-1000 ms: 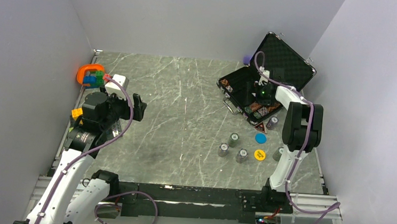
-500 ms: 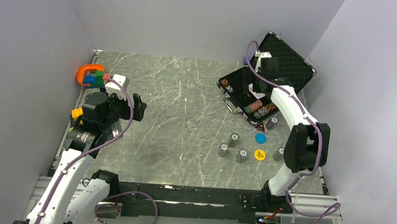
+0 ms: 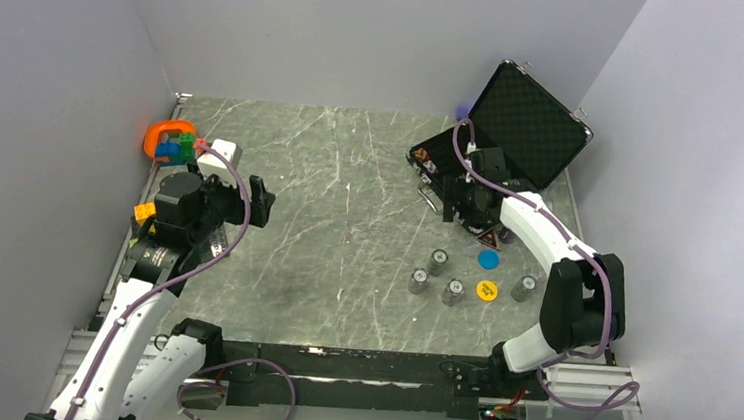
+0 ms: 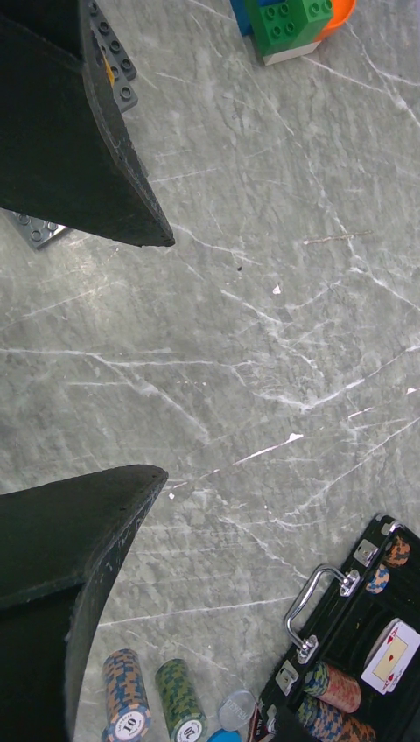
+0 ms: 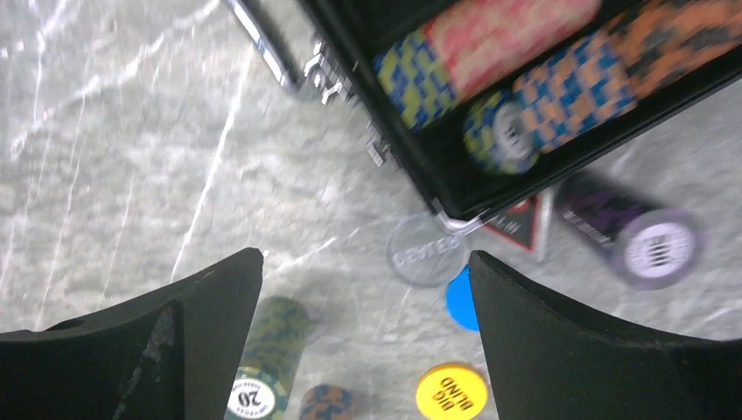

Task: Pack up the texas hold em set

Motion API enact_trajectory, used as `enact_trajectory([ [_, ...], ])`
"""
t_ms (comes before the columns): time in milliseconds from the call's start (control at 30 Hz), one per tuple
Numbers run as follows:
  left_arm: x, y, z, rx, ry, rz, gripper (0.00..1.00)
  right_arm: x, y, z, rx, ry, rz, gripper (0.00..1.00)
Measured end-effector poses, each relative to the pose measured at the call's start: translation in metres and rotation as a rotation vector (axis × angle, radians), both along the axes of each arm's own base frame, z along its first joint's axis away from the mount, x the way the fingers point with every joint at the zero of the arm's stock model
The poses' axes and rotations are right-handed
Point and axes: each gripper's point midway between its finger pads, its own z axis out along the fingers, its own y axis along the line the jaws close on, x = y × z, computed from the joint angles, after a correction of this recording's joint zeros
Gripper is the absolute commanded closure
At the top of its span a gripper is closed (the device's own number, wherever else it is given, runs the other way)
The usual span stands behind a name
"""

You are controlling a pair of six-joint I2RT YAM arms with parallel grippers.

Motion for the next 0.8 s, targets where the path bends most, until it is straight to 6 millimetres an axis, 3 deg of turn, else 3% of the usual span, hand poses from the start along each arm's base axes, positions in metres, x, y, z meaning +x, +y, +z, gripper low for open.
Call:
enact_trajectory([
  [67, 0.0, 0.0, 0.0, 0.0, 0.002, 0.0, 0.02, -0.014, 0.006, -0.015, 0.04, 0.054, 0.002, 0.08],
  [167, 0.0, 0.0, -0.001, 0.001, 0.003, 0.0, 0.02, -0.021, 0.013, -0.021, 0.083, 0.083, 0.0, 0.08],
  [467, 0.0, 0.0, -0.001, 0.001, 0.003, 0.0, 0.02, -0.009, 0.019, -0.033, 0.108, 0.088, -0.02, 0.09],
  [800, 0.0, 0.0, -0.001, 0.001, 0.003, 0.0, 0.02, -0.001, 0.009, -0.04, 0.052, 0.08, -0.055, 0.09],
])
